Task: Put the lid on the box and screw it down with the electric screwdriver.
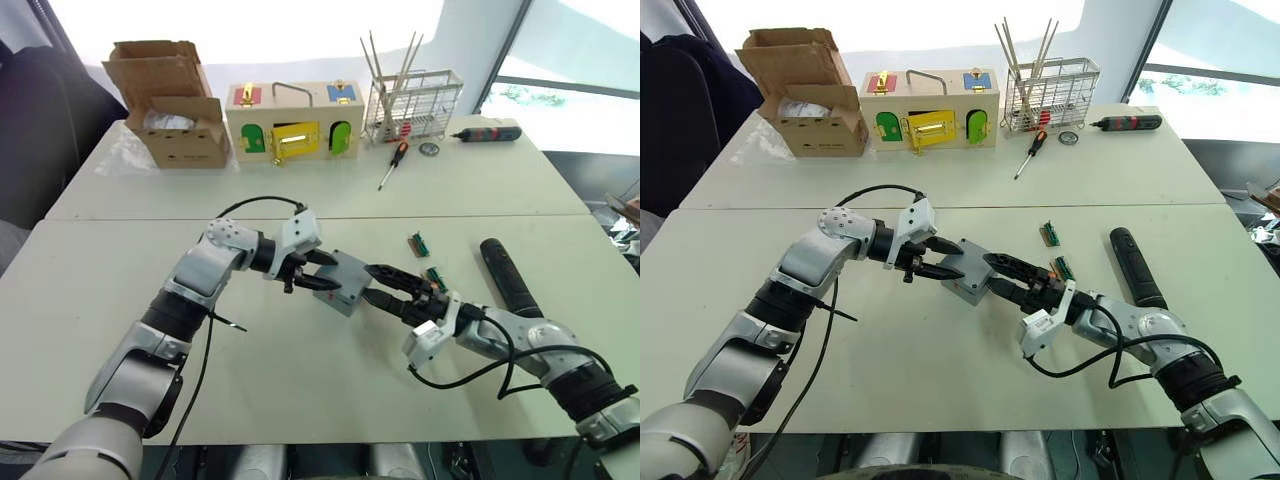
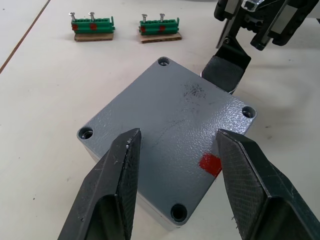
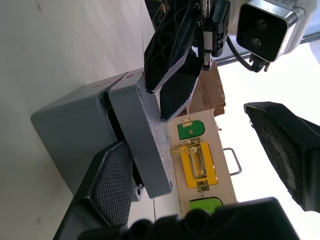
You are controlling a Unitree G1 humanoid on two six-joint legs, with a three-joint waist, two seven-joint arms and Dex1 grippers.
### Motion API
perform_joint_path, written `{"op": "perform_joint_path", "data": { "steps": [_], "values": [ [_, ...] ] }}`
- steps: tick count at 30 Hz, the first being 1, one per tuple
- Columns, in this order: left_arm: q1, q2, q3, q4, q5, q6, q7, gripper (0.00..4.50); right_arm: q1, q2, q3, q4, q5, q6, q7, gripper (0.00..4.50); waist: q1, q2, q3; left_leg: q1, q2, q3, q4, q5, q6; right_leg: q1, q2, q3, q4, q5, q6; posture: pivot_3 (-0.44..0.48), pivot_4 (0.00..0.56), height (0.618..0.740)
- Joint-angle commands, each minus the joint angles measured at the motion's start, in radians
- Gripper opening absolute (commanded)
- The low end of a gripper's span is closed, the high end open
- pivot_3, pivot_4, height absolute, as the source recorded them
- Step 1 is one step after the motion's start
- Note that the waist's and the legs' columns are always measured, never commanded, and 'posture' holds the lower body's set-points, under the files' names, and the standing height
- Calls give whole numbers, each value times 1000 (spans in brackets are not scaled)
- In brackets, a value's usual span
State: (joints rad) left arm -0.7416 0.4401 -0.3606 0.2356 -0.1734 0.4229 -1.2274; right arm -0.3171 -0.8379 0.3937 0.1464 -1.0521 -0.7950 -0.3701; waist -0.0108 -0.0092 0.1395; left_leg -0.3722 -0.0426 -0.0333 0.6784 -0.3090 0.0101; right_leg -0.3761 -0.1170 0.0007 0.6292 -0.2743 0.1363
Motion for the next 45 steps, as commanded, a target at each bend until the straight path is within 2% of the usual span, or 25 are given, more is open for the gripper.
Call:
{"op": "perform_joint_path", "data": {
  "steps": [1, 13, 20, 25, 28, 30, 31, 33, 34, 36, 38, 39, 42, 44, 45],
  "values": [
    [47, 15, -76, 89, 78, 30, 4, 2382, 19, -25, -6, -24, -7, -20, 12, 4195, 0, 0, 0, 0, 0, 0, 0, 0, 0, 0, 0, 0, 0, 0, 0, 0, 150, 730],
    [52, 3, -77, 73, 66, 41, -2, 2382, 96, -82, -57, -80, 2, -29, -13, 4195, 24, 0, 0, -1, -3, -2, 0, 0, 0, 2, -1, 1, -2, 0, 0, 0, 150, 730],
    [58, -8, -90, 82, 82, 35, 14, 2382, 112, -79, -81, -107, 11, -27, -9, 4195, 18, 1, 0, 0, -2, -2, 1, 0, 0, 3, -1, 1, -2, -1, -1, 0, 150, 730],
    [67, -24, -4, 11, -13, 93, 16, 2382, 149, -93, -113, -116, 51, -25, 4, 4195, 20, 1, 0, 0, -2, -3, 1, 0, 0, 3, -1, 1, -3, 0, -1, 0, 150, 730],
    [75, -2, 115, -127, -144, 177, 4, 2382, 198, -81, -186, -152, 178, 16, 63, 4195, 14, 2, 3, -3, -2, -2, 1, 0, 0, 1, -1, 1, -3, 0, 0, 0, 150, 730],
    [56, 4, 220, -193, -239, 278, 48, 2382, 245, -66, -230, -204, 341, 63, 158, 4195, 12, 1, 9, -4, -2, -2, 1, 0, 0, -1, -1, 2, -2, 0, 0, 0, 150, 730],
    [35, 10, 302, -219, -295, 335, 91, 2382, 291, -49, -252, -266, 526, 153, 253, 4195, 13, 1, 10, -5, -1, -2, 1, 0, 0, -3, -1, 2, -1, 0, 0, 0, 150, 730],
    [14, 18, 393, -250, -357, 403, 154, 2382, 347, -17, -289, -356, 744, 277, 372, 4195, 12, 0, 11, -9, 1, -3, 2, 0, 0, -7, 0, 2, 0, 0, 0, 0, 150, 730],
    [12, 20, 415, -264, -374, 424, 179, 2382, 365, -2, -309, -389, 798, 315, 409, 4195, 9, 1, 11, -12, 1, -3, 2, 0, 0, -10, 0, 1, 1, 0, 0, 0, 150, 730],
    [14, 34, 479, -272, -351, 437, 293, 2382, 398, 67, -327, -511, 1073, 513, 488, 4195, 3, 2, 11, -16, 1, -3, 3, 2, -4, -14, 0, 1, 2, 0, 1, 0, 150, 730],
    [36, 45, 489, -279, -332, 437, 347, 2382, 417, 109, -324, -579, 1249, 647, 569, 3556, 1, 2, 11, -16, 1, -4, 3, 2, -4, -14, 0, 1, 1, 0, 1, 0, 150, 730],
    [55, 41, 472, -266, -319, 418, 356, 2382, 418, 126, -323, -592, 1299, 695, 603, 3462, 0, 2, 11, -16, 1, -4, 3, 1, -1, -14, 0, 1, 1, 0, 1, 0, 150, 730],
    [115, 27, 369, -169, -229, 283, 346, 2382, 406, 170, -310, -603, 1453, 870, 687, 2600, 2, 2, 11, -16, 1, -4, 2, 1, -1, -14, 0, 1, 1, 0, 0, 0, 150, 730],
    [130, 20, 306, -109, -170, 192, 330, 2382, 401, 176, -315, -603, 1489, 941, 731, 1911, 9, 2, 12, -16, 0, -4, 3, 1, -1, -14, -1, 1, 1, 0, 0, 0, 150, 730],
    [132, 11, 276, -69, -138, 139, 328, 2382, 400, 175, -319, -603, 1515, 984, 755, 1304, 13, 2, 12, -17, 0, -4, 3, 1, -1, -15, -1, 1, 1, 0, 0, 0, 150, 730]
  ]
}}
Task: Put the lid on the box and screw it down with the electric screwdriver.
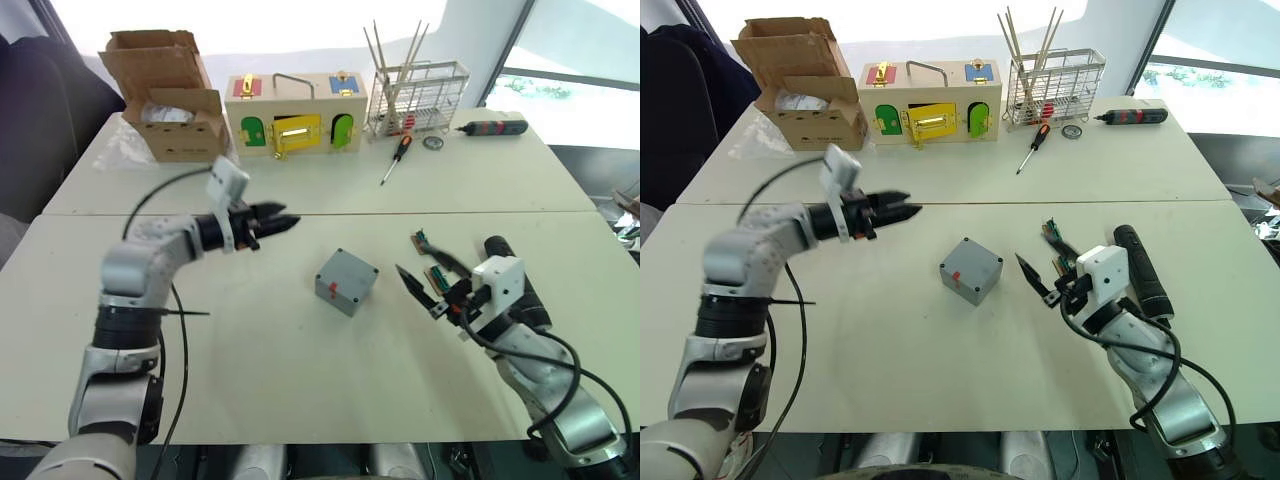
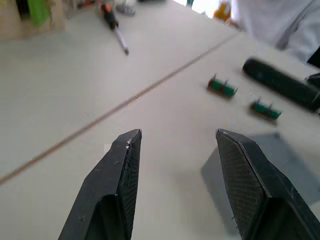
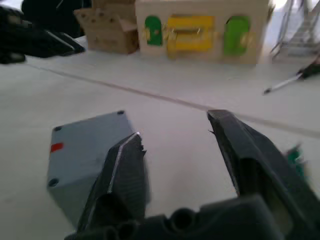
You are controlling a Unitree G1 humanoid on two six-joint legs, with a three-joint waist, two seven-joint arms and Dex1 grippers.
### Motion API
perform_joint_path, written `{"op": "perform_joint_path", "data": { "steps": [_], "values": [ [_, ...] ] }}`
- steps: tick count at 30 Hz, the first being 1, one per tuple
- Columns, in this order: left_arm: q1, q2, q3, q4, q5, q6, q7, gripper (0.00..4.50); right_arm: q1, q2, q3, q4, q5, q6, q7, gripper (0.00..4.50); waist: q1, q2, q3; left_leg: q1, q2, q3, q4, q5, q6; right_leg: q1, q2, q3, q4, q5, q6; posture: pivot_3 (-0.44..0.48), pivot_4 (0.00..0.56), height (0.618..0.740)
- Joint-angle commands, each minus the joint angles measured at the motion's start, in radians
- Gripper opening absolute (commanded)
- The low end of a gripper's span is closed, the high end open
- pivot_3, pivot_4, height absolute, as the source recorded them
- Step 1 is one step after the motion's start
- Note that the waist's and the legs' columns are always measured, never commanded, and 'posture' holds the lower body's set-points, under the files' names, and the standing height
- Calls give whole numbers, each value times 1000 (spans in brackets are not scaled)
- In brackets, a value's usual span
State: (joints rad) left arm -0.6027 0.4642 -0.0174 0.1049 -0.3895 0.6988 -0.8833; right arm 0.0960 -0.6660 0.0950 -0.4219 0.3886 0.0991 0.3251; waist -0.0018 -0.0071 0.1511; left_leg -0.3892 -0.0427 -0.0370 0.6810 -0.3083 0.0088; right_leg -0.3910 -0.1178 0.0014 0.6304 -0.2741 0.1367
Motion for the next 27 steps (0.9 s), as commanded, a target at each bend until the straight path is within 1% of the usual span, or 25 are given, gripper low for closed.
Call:
{"op": "perform_joint_path", "data": {
  "steps": [1, 2, 3, 6, 12, 15, 18, 23, 27],
  "values": [
    [-8, -26, -89, 99, 101, -176, -12, 2382, -16, 0, -24, -34, 88, 122, 82, 877, 10, 0, 0, -1, 0, 0, 0, 0, 0, -1, 0, 0, 0, 0, 0, 0, 150, 730],
    [-10, -35, -103, 127, 118, -207, -10, 2382, -17, -4, -22, -40, 100, 161, 99, 313, 14, 0, 1, -2, 0, 0, 1, 0, 0, -2, 0, 0, 0, 0, 0, 0, 150, 730],
    [-10, -51, -112, 145, 125, -229, -10, 2382, -19, -6, -24, -43, 111, 195, 112, 82, 15, 0, 1, -2, 0, 0, 1, 0, 0, -3, 0, 0, 0, 0, 0, 0, 150, 730],
    [5, -79, -151, 160, 153, -282, -19, 2382, -31, -8, -9, -56, 113, 268, 148, 82, 15, 0, 1, -3, 0, 1, 1, 0, 0, -3, 0, 0, 0, 0, 0, 0, 150, 730],
    [50, -110, -170, 99, 144, -273, -27, 2382, -76, 16, 25, -38, 84, 359, 186, 82, 10, 0, 1, -3, 0, 1, 1, 0, 0, -4, 0, 0, 1, 0, 0, 0, 150, 730],
    [87, -122, -194, 40, 157, -239, -4, 2382, -99, 32, 55, 2, 24, 333, 211, 82, 12, 0, 1, -3, 0, 1, 0, 0, 0, -5, 0, 0, 1, 0, 0, 0, 150, 730],
    [144, -113, -227, -51, 165, -205, 0, 2382, -126, 55, 84, 37, -21, 312, 233, 82, 14, 0, 1, -3, 0, 1, 0, 0, 0, -4, 0, 0, 1, 0, 0, 0, 150, 730],
    [198, -109, -221, -163, 137, -127, 22, 2382, -156, 91, 78, 78, -57, 297, 256, 82, 13, 0, 1, -3, 0, 1, 0, 0, -1, -4, -1, 0, 1, 0, 0, 0, 150, 730],
    [220, -118, -218, -221, 126, -79, 41, 2382, -170, 109, 70, 122, -87, 270, 275, 82, 14, 0, 1, -3, 0, 1, 0, 0, -1, -4, -1, 0, 1, 0, 0, 0, 150, 730]
  ]
}}
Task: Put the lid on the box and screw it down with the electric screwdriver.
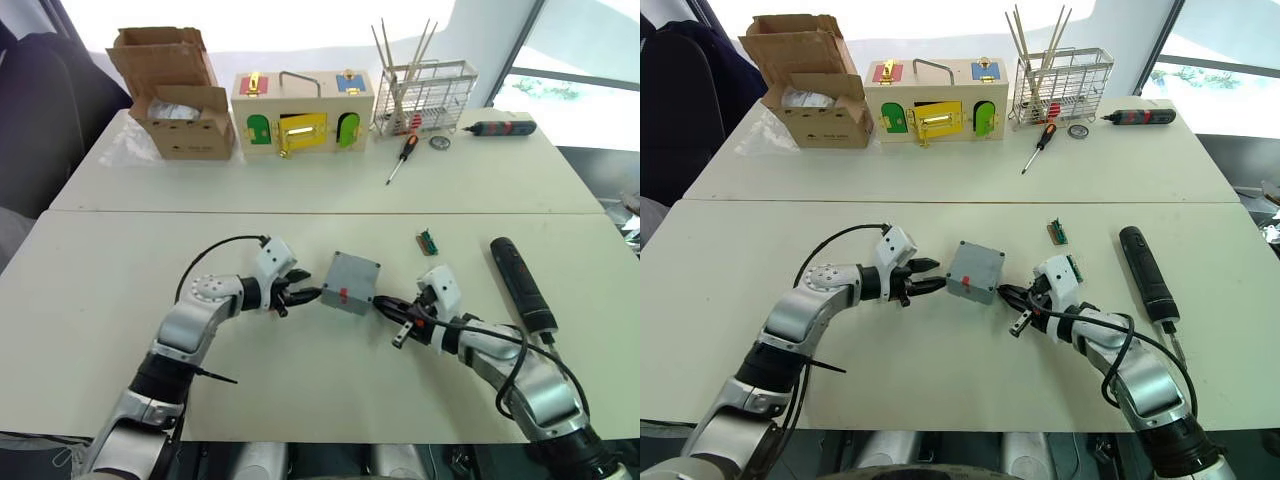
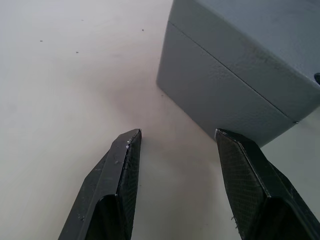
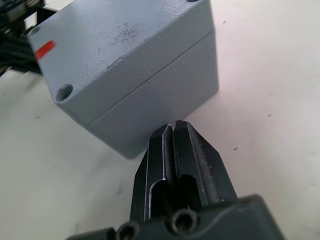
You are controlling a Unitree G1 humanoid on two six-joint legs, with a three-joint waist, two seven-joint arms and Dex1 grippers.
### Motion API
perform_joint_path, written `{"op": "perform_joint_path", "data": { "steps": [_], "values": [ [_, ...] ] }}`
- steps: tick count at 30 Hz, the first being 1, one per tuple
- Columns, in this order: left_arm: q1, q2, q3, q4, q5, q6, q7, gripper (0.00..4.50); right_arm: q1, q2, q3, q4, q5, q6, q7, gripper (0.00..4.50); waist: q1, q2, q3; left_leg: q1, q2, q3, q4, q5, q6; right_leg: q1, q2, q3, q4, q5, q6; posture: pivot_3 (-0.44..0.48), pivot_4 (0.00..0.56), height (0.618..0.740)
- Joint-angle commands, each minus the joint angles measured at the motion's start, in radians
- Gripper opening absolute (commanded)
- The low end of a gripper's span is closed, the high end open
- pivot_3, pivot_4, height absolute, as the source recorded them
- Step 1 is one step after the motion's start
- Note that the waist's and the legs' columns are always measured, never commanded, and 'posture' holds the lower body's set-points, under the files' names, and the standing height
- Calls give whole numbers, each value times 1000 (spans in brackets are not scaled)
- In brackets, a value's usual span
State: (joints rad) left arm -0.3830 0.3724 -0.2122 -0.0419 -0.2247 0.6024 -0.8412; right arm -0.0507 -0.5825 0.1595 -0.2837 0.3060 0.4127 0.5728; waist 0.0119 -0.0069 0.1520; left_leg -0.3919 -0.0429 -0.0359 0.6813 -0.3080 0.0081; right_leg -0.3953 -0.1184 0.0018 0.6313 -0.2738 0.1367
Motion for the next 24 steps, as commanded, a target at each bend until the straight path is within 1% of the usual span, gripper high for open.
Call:
{"op": "perform_joint_path", "data": {
  "steps": [1, 6, 10, 12, 14, 17, 19, 20, 21, 22, 23, 24],
  "values": [
    [1, -27, -21, -78, -39, 23, 0, 2382, -28, 30, 6, -8, -14, -52, 30, 82, 0, 0, 0, 0, 0, 0, 0, 0, 0, 0, 0, 0, 0, 0, 0, 0, 150, 730],
    [-2, -33, -19, -72, -28, 31, 13, 2382, -33, 41, -10, 12, -33, -63, 44, 82, 0, 0, 0, 0, 0, 0, 0, 0, -1, 0, 0, 0, 0, 0, 0, 0, 150, 730],
    [-22, -1, 31, -43, 0, 32, 65, 2382, 15, 19, -69, -43, -19, -26, 41, 82, 1, 0, 0, 0, 0, 0, 0, 0, -1, 0, 0, 0, 0, 0, 0, 0, 150, 730],
    [-32, 30, 89, -51, -5, 21, 91, 2382, 52, 10, -129, -104, 10, 20, 23, 82, 0, 0, 0, 0, 0, 0, 0, 0, -1, 0, 0, 0, 0, 0, 0, 0, 150, 730],
    [-49, 62, 142, -81, -25, 36, 105, 2382, 86, 13, -204, -175, 65, 81, -2, 82, -1, 1, 1, 0, 0, 0, -1, 0, -1, -1, 0, 0, 0, 0, 0, 0, 150, 730],
    [-64, 155, 146, -223, -49, 79, 53, 2382, 156, 15, -328, -289, 147, 153, -32, 82, 0, 1, 1, -1, 1, 0, -1, 0, -1, -2, 0, 0, 1, 0, 0, 0, 150, 730],
    [-74, 177, 155, -316, -133, 157, 16, 2382, 190, 22, -392, -338, 192, 183, -47, 82, 3, 2, 1, -1, 1, 0, -1, 0, -1, -2, 0, 0, 0, 0, 0, 0, 150, 730],
    [-85, 173, 169, -362, -207, 216, -2, 2382, 207, 29, -425, -360, 213, 195, -59, 82, 3, 2, 1, -1, 1, -1, -1, 0, -2, -1, -1, 0, 0, 0, 0, 0, 150, 730],
    [-95, 173, 177, -407, -285, 273, -30, 2382, 226, 34, -452, -383, 224, 198, -69, 306, 4, 2, 1, -1, 0, 0, -1, 0, -2, 0, -1, 0, -1, 0, 0, 0, 150, 730],
    [-103, 176, 180, -438, -346, 316, -52, 2382, 240, 36, -471, -397, 229, 199, -77, 625, 3, 2, 1, -1, 0, 0, -1, 0, -2, 0, -1, 0, -1, 0, 0, 0, 150, 730],
    [-109, 180, 183, -459, -388, 346, -64, 2382, 249, 36, -482, -407, 232, 200, -83, 905, 1, 2, 1, -1, 0, 0, -1, 0, -1, 1, -2, 0, -1, 0, 0, 0, 150, 730],
    [-114, 182, 182, -468, -409, 364, -64, 2382, 253, 34, -488, -409, 235, 201, -86, 1457, 0, 2, 2, -1, 0, 0, -1, 0, -1, 1, -2, 0, -1, 0, 0, 0, 150, 730]
  ]
}}
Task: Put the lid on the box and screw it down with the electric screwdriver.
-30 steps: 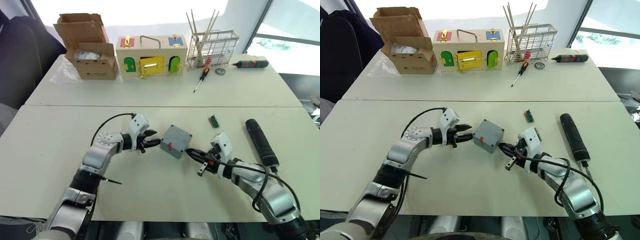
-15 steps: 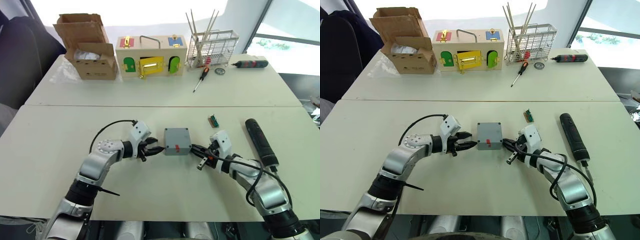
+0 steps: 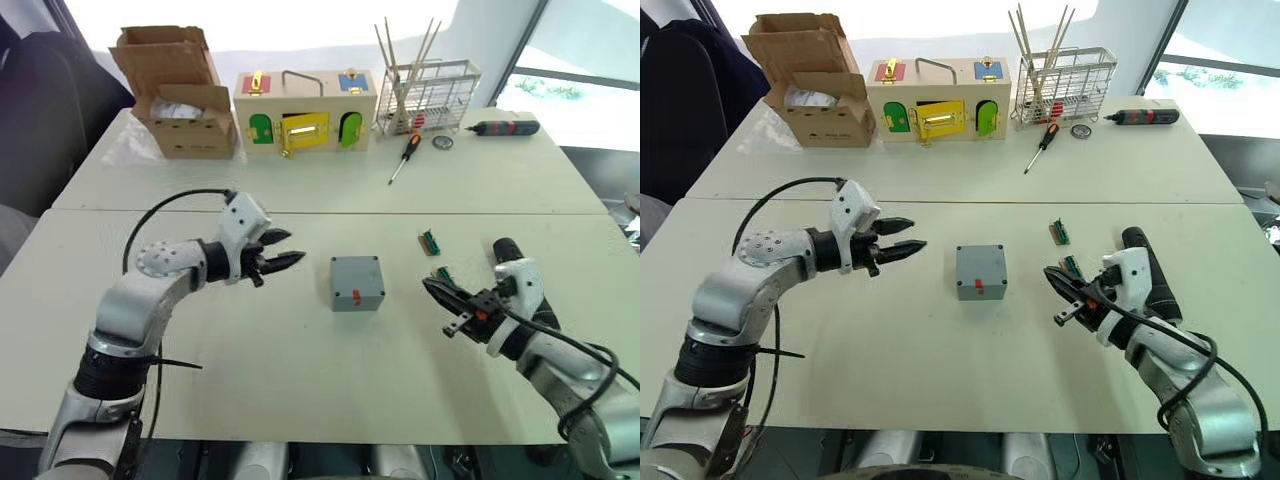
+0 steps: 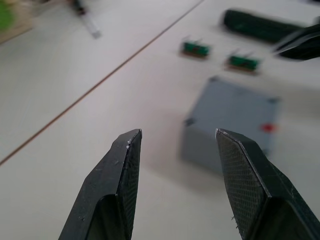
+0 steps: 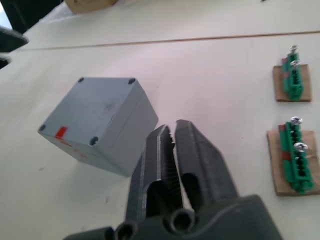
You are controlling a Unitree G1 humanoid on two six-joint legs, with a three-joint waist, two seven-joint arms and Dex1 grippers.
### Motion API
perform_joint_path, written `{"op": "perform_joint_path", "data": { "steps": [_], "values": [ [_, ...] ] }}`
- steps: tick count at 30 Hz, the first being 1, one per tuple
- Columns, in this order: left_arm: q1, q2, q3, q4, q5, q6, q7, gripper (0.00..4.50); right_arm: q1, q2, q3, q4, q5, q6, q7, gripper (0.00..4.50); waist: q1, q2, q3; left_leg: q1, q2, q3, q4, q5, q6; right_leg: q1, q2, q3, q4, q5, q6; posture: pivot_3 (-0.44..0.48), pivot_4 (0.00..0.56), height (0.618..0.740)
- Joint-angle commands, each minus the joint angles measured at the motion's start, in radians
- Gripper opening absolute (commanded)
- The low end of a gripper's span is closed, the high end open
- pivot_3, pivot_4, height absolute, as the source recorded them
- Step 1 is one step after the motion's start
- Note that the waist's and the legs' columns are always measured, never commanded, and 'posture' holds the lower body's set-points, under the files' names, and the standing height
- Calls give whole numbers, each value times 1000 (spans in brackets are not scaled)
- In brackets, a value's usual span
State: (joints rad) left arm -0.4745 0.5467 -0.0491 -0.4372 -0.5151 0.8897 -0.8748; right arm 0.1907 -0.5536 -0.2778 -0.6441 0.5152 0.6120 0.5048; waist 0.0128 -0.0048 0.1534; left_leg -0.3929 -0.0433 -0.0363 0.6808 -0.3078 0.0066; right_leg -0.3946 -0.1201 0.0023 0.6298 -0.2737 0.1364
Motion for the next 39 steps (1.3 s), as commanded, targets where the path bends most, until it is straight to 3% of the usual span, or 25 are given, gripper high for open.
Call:
{"op": "perform_joint_path", "data": {
  "steps": [1, 4, 7, 14, 22, 35, 37, 39],
  "values": [
    [-27, 13, -1, -82, -131, 72, -47, 2382, 27, -5, -47, -45, 9, -7, -14, 1996, -3, 0, 0, 0, 0, 0, 0, 0, 0, 0, 0, 0, 0, 0, 0, 0, 150, 730],
    [-41, 28, -108, -74, -80, -3, -87, 2382, 53, -19, -41, 9, -43, -37, -15, 3491, -2, 1, 0, 1, 1, 0, -1, 0, 0, -1, 2, 0, 1, 0, 0, 0, 150, 730],
    [-54, 25, -190, -24, -22, -79, -107, 2382, 34, -15, -28, 88, -71, -49, -23, 4489, -2, 1, 0, 1, 1, 1, -1, 0, 0, -1, 2, 0, 1, 0, 0, 0, 150, 730],
    [-61, 29, -243, 4, 13, -138, -129, 2382, -47, 18, -27, 221, -81, -70, -40, 4489, -2, 1, 1, 1, 1, 1, -1, 0, 0, 0, 2, 0, 0, 0, 0, 0, 150, 730],
    [-55, 32, -246, 16, 33, -143, -115, 2382, -123, 55, -15, 293, -82, -84, -54, 2127, -1, 2, 1, 1, 1, 1, -1, 0, 0, 0, 2, 0, 1, 0, 0, 0, 150, 730],
    [-38, 24, -227, 30, 36, -146, -62, 2382, -166, 60, 17, 358, -116, -114, -47, 2127, -2, 2, 1, 1, 1, 1, -1, 0, 0, -1, 2, 0, 1, 0, 0, 0, 150, 730],
    [-35, 22, -228, 31, 39, -148, -53, 2382, -168, 54, 28, 367, -135, -136, -41, 1635, -2, 2, 1, 1, 1, 1, -1, 0, 0, -1, 2, 0, 1, 0, 0, 0, 150, 730],
    [-36, 18, -225, 35, 39, -150, -45, 2382, -170, 55, 38, 377, -150, -149, -40, 828, -2, 2, 1, 1, 1, 1, -1, 0, 0, -1, 2, 0, 1, 0, 0, 0, 150, 730]
  ]
}}
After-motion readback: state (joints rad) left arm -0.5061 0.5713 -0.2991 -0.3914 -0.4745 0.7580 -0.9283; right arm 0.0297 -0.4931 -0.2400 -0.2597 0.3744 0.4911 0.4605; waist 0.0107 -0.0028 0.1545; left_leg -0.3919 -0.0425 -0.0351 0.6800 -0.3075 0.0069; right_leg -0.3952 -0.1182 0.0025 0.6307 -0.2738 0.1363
